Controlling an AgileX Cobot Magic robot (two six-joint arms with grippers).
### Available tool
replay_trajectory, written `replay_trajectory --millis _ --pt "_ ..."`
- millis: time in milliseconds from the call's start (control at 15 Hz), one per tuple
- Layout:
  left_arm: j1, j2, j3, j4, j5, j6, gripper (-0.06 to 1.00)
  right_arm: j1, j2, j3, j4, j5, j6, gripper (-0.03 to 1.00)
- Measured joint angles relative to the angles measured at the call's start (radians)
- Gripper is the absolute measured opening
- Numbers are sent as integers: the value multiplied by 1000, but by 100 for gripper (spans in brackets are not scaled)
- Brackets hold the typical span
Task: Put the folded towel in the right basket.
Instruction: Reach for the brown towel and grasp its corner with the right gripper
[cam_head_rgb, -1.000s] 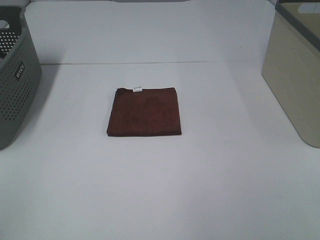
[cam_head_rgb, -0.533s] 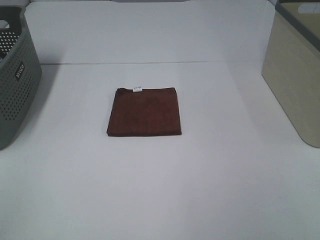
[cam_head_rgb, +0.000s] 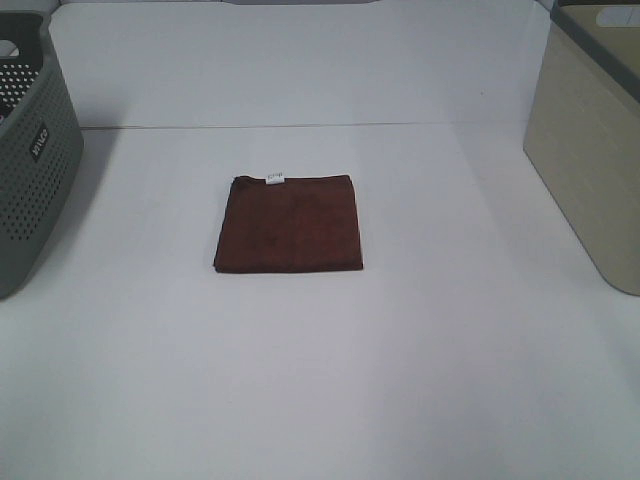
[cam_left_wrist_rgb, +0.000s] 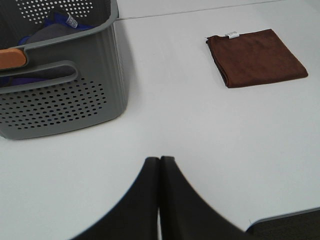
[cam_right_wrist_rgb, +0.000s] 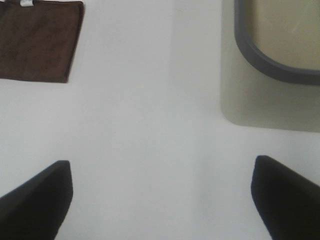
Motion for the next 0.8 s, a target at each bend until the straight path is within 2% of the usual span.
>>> replay_trajectory --millis 267,533,800 --pt "0 0 0 0 0 0 0 0 315 -193 262 -4 -147 90" --pt "0 0 0 0 0 0 0 7 577 -292 537 -4 -326 88" --pt "0 0 0 0 0 0 0 131 786 -386 588 -38 -364 86"
